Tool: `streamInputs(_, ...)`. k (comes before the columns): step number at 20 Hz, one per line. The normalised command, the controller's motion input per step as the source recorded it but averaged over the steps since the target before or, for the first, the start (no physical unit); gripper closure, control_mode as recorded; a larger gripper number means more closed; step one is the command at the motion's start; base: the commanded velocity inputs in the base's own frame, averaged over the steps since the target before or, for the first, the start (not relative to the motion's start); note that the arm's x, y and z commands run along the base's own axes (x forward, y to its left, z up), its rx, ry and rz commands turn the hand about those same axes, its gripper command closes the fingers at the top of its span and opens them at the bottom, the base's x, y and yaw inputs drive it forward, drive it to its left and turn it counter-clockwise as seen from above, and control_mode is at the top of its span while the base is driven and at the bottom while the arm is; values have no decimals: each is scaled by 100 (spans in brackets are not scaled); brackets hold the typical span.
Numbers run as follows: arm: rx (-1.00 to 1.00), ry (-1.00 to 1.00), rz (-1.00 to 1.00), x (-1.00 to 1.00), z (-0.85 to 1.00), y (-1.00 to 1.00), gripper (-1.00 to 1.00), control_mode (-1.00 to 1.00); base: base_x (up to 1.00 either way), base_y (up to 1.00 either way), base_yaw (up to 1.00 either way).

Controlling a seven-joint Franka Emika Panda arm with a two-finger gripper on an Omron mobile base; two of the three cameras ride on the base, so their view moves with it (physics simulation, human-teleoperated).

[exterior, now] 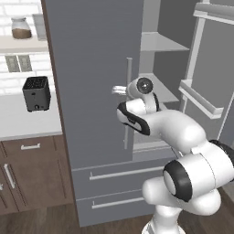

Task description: Take the strawberry from the fridge and place it on top of the pancake, located on the dining counter.

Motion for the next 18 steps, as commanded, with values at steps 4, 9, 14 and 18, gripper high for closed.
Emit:
streamInputs(4, 1, 2, 0, 41, -4, 3, 100, -100, 0, 0, 0)
streamInputs(9, 0, 3, 5, -14, 0, 12, 100, -100, 0, 0, 0)
streamInputs(14, 0, 0, 8, -84, 0, 43, 100, -100, 0, 0, 0)
streamInputs(18, 0, 0, 5, -87, 0, 68, 100, -100, 0, 0, 0)
